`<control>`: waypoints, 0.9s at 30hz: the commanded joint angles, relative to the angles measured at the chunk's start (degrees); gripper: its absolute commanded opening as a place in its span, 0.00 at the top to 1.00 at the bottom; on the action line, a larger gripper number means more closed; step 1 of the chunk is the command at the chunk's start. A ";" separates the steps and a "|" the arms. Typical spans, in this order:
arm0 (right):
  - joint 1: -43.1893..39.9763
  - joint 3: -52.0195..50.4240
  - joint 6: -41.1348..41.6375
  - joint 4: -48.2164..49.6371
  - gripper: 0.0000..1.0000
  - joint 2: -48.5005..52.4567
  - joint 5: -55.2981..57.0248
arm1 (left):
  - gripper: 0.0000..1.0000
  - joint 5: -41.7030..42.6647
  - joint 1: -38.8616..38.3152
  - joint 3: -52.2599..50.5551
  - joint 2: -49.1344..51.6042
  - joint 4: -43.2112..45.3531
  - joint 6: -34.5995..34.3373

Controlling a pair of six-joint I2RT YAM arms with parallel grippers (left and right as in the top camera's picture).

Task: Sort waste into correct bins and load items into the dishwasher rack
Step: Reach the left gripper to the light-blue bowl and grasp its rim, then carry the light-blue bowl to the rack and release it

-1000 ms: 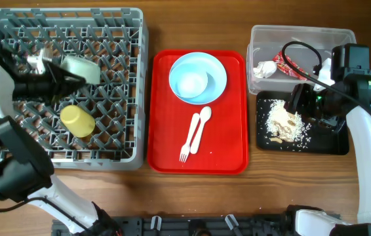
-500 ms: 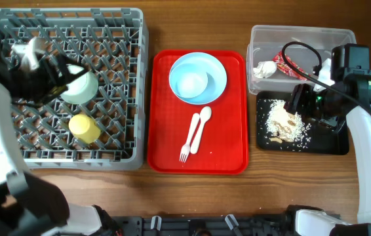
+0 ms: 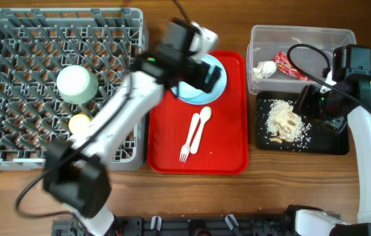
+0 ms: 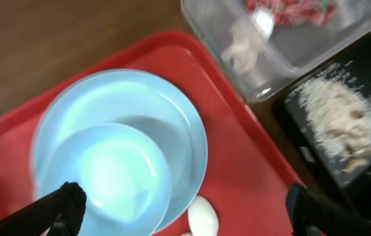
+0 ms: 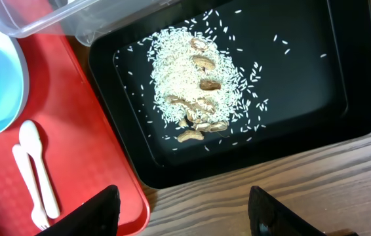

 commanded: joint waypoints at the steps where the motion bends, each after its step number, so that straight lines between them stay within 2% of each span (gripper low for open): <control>1: -0.24 1.11 0.85 -0.09 0.37 -0.42 1.38 | 0.05 -4.74 -1.16 0.04 6.12 2.25 -0.15; 7: -0.24 1.11 0.85 -0.24 0.37 -0.42 1.38 | 0.15 -7.50 -1.31 0.04 13.75 5.57 -0.15; 12: -0.24 1.11 0.87 -0.79 0.37 -0.42 1.38 | 0.33 -7.56 -1.33 0.04 17.22 6.25 -0.13; 14: -0.24 1.11 0.85 -0.83 0.37 -0.42 1.38 | 0.44 -7.56 -1.36 0.04 17.22 6.64 -0.13; 15: -0.24 1.11 0.85 -0.81 0.37 -0.42 1.38 | 0.56 -7.56 -1.36 0.04 17.22 6.62 -0.13; 16: -0.24 1.11 0.83 -0.83 0.37 -0.42 1.38 | 0.61 -7.56 -1.36 0.04 17.22 6.51 -0.13; 17: -0.24 1.11 0.85 -0.85 0.37 -0.42 1.38 | 0.74 -7.56 -1.36 0.04 17.22 6.43 -0.15; 18: -0.24 1.11 0.85 -0.90 0.37 -0.42 1.38 | 0.82 -7.54 -1.36 0.07 17.05 6.43 -0.15; 19: -0.24 1.11 0.87 -0.94 0.37 -0.42 1.38 | 0.93 -7.54 -1.36 0.07 16.63 6.45 -0.15; 20: -0.24 1.11 0.83 -1.03 0.37 -0.42 1.38 | 0.96 -7.50 -1.36 0.24 15.74 6.43 -0.17; 27: -0.24 1.11 0.87 -1.11 0.37 -0.42 1.38 | 0.96 -2.86 -0.35 1.25 1.27 2.36 -0.66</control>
